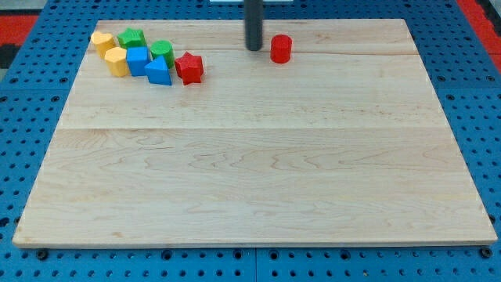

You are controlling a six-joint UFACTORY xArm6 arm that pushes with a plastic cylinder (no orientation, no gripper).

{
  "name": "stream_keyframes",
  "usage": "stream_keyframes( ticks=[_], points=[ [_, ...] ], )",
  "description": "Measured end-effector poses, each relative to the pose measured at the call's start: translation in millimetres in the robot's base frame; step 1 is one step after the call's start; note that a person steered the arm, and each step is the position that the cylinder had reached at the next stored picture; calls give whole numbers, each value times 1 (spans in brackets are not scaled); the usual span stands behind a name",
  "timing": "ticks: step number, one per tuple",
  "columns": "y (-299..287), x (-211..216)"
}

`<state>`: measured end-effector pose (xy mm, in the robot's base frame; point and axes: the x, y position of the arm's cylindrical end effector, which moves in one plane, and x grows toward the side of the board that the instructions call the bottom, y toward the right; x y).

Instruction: Move the red star to the top center of the board

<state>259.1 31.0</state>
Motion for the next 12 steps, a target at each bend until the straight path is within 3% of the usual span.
stream_keyframes(
  ticks=[1,2,4,5,7,8,9,10,11,12],
  points=[
    [79,-16],
    [106,5],
    [33,95],
    [-35,157],
    [-168,144],
    [-187,104],
    [-175,53],
    [-141,42],
    [-142,50],
    [-117,86]
  ],
)
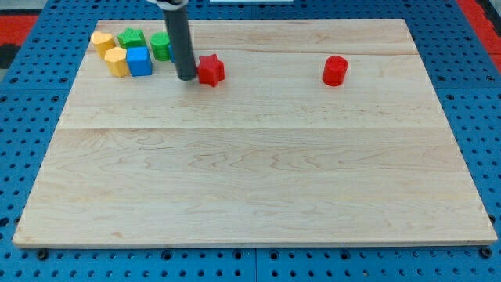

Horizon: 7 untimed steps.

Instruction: Move the red star to the top center of the board

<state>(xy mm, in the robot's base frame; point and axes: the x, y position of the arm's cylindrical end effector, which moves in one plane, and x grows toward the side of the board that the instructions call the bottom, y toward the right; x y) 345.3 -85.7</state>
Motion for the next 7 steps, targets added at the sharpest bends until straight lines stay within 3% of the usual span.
stream_keyframes(
  ticks=[2,3,4,5,6,7],
  points=[
    [47,-51],
    [61,-26],
    [97,-36],
    [97,-73],
    [125,-78],
    [156,-43]
  ],
)
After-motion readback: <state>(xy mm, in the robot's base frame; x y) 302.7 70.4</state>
